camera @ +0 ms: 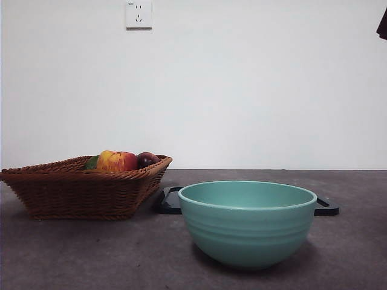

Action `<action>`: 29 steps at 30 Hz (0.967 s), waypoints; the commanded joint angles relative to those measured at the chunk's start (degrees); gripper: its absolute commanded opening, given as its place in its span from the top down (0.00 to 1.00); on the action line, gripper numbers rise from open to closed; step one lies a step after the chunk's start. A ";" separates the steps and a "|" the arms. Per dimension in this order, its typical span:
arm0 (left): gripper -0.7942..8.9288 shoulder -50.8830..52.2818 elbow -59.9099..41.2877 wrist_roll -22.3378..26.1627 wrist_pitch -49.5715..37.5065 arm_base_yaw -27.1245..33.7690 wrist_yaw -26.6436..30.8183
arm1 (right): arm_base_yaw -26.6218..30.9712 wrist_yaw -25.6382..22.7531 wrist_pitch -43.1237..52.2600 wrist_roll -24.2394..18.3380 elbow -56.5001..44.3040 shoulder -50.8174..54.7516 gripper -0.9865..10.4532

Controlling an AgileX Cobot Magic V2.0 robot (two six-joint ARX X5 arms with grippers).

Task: Pick up the wifruite, put it on the bowl, pick up the plate, put it on desk

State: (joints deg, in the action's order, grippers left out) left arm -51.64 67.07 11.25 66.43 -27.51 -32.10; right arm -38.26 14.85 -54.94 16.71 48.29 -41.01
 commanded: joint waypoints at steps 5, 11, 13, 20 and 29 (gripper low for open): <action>0.91 -0.35 0.70 0.07 -0.39 -0.26 -0.48 | -0.61 0.11 1.84 -0.63 0.92 -0.44 0.91; 0.91 -0.35 0.70 0.07 -0.39 -0.26 -0.48 | -0.61 0.11 2.62 -0.66 0.92 -0.44 0.91; 0.91 -0.35 0.70 0.24 -0.83 -0.28 -0.46 | -0.61 0.11 2.62 -0.66 0.92 -0.44 0.91; 0.91 3.89 0.55 1.49 -10.95 3.87 -0.46 | -0.61 0.11 2.62 -0.66 0.92 -0.44 0.91; 0.91 18.82 -12.85 1.22 -52.06 19.08 3.06 | -0.61 0.11 2.62 -0.63 0.92 -0.44 0.91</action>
State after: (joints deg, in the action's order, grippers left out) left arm -33.93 55.83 11.73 19.31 -9.10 -30.00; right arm -38.26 14.87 -52.88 16.69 48.29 -41.01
